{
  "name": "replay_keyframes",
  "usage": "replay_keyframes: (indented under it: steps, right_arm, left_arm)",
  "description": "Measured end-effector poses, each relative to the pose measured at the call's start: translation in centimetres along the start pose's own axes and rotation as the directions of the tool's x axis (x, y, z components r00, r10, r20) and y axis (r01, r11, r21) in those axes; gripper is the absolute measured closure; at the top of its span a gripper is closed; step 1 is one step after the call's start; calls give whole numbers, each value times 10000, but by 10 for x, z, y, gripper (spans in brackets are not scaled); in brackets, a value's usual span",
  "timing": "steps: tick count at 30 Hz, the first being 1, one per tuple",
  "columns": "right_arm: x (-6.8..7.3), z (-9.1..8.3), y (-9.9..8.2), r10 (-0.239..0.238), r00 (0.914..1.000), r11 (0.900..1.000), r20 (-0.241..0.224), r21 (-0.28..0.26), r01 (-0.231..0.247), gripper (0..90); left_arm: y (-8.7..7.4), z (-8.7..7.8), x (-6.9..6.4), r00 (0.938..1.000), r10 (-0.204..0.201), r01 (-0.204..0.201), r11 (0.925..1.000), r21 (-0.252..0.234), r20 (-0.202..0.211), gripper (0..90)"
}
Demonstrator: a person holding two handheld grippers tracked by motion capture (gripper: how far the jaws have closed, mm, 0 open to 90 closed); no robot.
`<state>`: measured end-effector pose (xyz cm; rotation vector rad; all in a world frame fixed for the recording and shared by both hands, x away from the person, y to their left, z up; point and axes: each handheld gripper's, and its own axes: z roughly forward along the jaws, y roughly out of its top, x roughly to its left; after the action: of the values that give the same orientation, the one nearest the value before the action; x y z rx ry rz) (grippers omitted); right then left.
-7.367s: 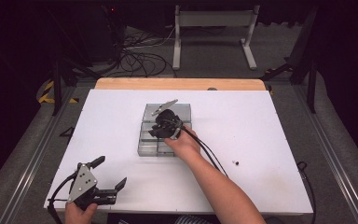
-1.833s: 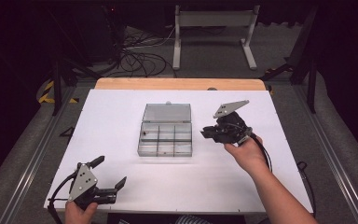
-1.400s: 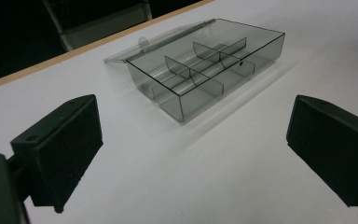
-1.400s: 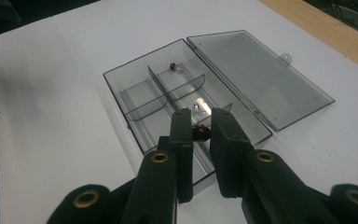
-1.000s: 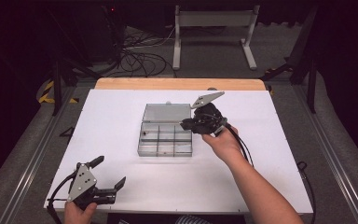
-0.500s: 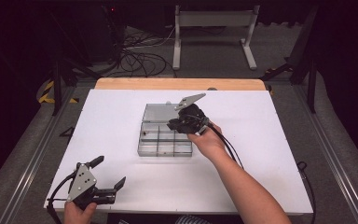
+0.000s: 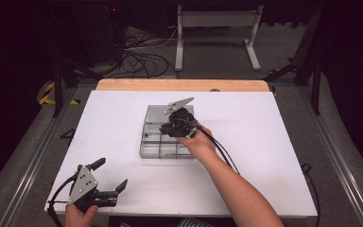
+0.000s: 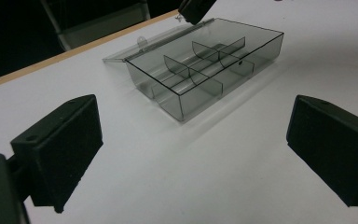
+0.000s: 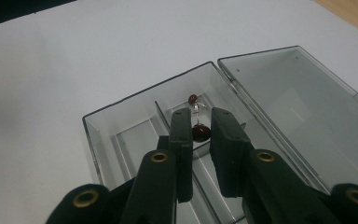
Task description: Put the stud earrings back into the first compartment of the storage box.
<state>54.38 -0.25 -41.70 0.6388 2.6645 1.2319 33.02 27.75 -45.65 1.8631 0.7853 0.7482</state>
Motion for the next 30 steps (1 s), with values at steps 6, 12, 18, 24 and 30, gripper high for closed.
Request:
replay_keyframes:
  steps: [6, 12, 18, 24, 30]
  right_arm:
    - [2, 16, -1, 160, 9998, 9998, -113, 133, -158, 794]
    - [3, 32, -3, 225, 9997, 9990, -136, 382, -220, 794]
    - [3, 42, -2, 236, 9997, 9984, -89, 523, -231, 758]
    - [1, 33, 0, 395, 9992, 9988, -100, 294, -392, 517]
    - [0, 5, 4, 696, 9971, 9976, -296, -35, -698, 206]
  left_arm:
    - [0, 0, 1, 10000, -19, 19, 10000, 12, 17, 38]
    - [0, 0, 1, 10000, 7, -7, 10000, 28, 19, 38]
    - [0, 0, 1, 10000, -70, 70, 10000, 21, 44, 38]
    - [-1, 0, 2, 9999, -93, 92, 9999, 45, 63, 38]
    - [0, 0, 1, 9999, -112, 111, 9999, 62, 74, 38]
